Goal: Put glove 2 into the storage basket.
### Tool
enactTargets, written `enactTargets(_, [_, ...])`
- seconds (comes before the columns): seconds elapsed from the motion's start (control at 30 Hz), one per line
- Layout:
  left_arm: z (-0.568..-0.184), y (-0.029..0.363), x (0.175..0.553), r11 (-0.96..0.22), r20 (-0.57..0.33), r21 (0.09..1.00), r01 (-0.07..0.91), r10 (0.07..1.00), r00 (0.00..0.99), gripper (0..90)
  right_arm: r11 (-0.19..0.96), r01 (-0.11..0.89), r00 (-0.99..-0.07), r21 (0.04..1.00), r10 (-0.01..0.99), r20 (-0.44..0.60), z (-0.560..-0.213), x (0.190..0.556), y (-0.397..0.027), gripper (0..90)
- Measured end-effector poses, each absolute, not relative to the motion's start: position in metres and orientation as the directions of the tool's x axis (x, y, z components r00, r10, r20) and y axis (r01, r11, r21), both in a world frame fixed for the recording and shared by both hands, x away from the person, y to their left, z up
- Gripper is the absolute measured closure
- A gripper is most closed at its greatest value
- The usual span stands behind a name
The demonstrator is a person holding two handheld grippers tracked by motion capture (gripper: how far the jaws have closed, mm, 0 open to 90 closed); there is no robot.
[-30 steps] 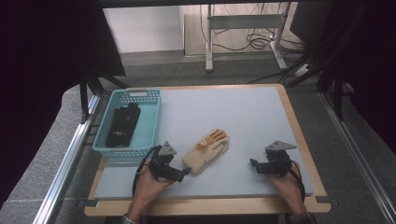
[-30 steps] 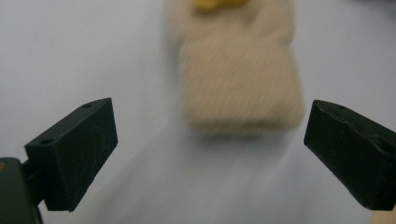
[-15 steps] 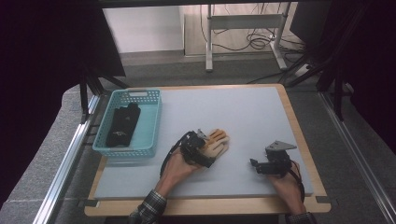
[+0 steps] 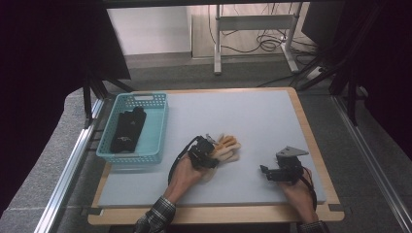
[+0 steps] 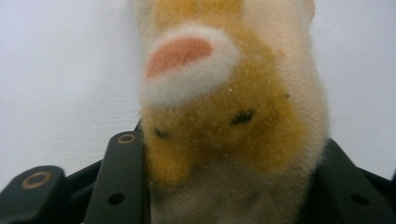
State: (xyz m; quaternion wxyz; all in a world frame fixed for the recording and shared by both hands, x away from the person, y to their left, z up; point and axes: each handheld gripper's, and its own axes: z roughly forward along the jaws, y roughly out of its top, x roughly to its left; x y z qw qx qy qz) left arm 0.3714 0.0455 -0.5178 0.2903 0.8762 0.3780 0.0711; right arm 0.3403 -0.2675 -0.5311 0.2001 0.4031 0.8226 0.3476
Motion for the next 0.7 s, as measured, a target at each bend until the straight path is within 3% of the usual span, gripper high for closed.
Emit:
enactTargets(0.2, [-0.506,0.062,0.376,-0.487,-0.135,0.589,0.645,0.728,0.673,56.1,0.432,0.525,-0.595,0.733,0.803,-0.047,-0.531,0.34,-0.268,19.2])
enactTargets(0.7, [-0.43,0.144,0.396,-0.368,-0.041,0.643,0.671,0.859,0.51,54.6,0.432,0.525,-0.595,0.734,0.802,-0.047,-0.531,0.34,-0.268,19.2])
